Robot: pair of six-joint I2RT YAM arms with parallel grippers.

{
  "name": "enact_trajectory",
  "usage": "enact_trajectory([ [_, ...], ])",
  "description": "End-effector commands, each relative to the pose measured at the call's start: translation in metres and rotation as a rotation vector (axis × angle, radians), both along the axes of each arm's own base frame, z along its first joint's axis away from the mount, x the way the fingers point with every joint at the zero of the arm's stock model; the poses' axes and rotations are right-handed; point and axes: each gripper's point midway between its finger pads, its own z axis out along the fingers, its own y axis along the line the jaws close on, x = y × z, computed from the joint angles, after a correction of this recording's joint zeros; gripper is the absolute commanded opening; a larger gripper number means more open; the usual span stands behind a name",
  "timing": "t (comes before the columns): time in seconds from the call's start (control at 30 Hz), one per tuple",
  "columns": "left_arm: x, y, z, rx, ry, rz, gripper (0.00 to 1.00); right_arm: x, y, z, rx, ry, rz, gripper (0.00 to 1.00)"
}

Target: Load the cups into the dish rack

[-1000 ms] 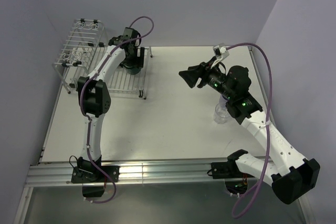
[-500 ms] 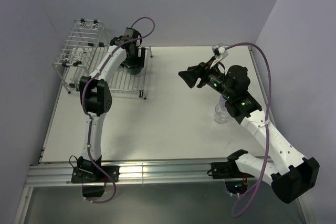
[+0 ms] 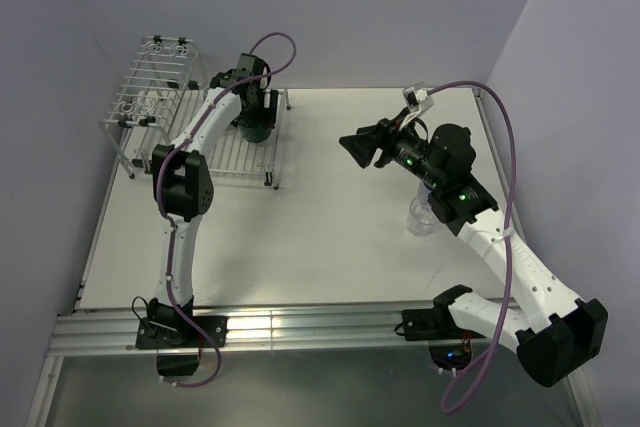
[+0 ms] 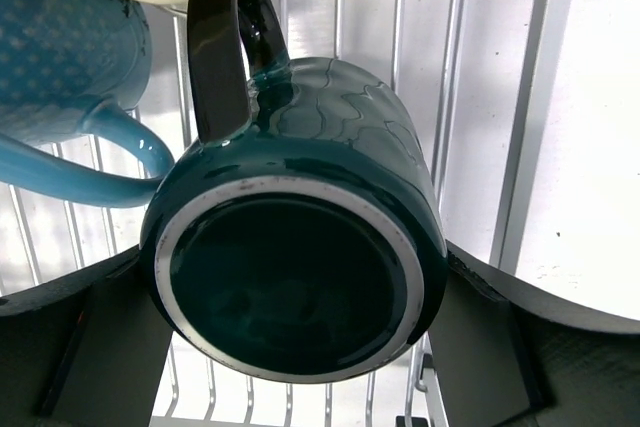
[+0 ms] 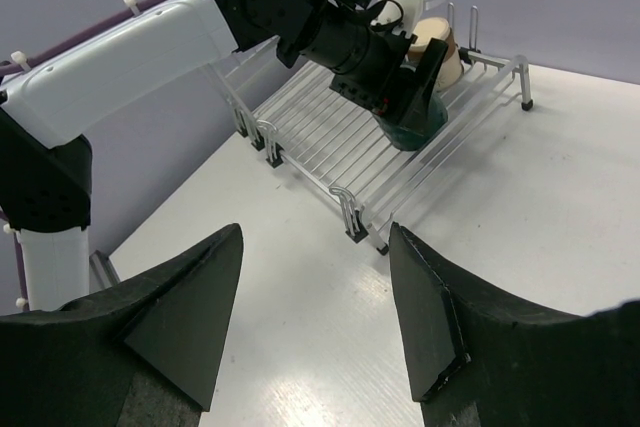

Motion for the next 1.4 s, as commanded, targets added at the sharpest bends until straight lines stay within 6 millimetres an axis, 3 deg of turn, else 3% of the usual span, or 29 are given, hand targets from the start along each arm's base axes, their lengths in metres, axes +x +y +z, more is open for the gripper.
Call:
enact_trajectory([
  [0.0,0.008,-0.011,0.019,-0.036,-0.068,-0.032,0.81,-0.001,-0.001,0.019,0.009,-0.065,0.006,0.68],
  [0.17,0.011,-0.012,0.032,-0.052,-0.109,-0.023,0.83,-0.001,-0.002,0.018,0.005,-0.067,0.003,0.68],
  [0.2,0.012,-0.012,0.034,-0.056,-0.116,-0.024,0.97,0.000,-0.002,0.019,0.005,-0.067,0.003,0.68],
  [0.23,0.012,-0.011,0.038,-0.055,-0.126,-0.019,0.99,-0.001,-0.001,0.018,0.004,-0.065,0.004,0.68],
  [0.53,0.017,-0.009,0.065,-0.062,-0.208,-0.007,0.99,0.000,-0.001,0.018,0.003,-0.066,0.001,0.68],
  [0.83,0.018,-0.013,0.118,-0.121,-0.341,-0.028,0.99,0.001,-0.003,0.019,-0.002,-0.067,-0.008,0.68],
  [1.03,0.015,-0.010,0.140,-0.125,-0.376,-0.015,0.99,0.006,-0.007,0.017,-0.012,-0.050,-0.048,0.68],
  [1.1,0.008,-0.007,0.159,-0.137,-0.407,-0.007,0.99,0.011,-0.011,0.014,-0.017,-0.028,-0.075,0.68],
  [1.2,-0.006,0.000,0.195,-0.171,-0.470,0.033,0.99,0.026,-0.031,0.001,-0.035,0.066,-0.227,0.68],
  [1.23,-0.012,0.001,0.199,-0.183,-0.472,0.041,0.99,0.035,-0.047,-0.005,-0.044,0.100,-0.341,0.68],
  [1.27,-0.024,0.001,0.225,-0.222,-0.519,0.039,0.99,0.036,-0.058,-0.014,-0.052,0.171,-0.407,0.68],
  [1.3,-0.032,0.000,0.237,-0.264,-0.540,0.053,0.99,0.039,-0.069,-0.020,-0.061,0.203,-0.477,0.68],
  [1.33,-0.037,-0.003,0.235,-0.286,-0.544,0.052,0.99,0.040,-0.079,-0.026,-0.078,0.231,-0.533,0.68],
  [1.37,-0.054,-0.006,0.260,-0.347,-0.590,0.043,0.99,0.042,-0.095,-0.038,-0.128,0.281,-0.625,0.68],
])
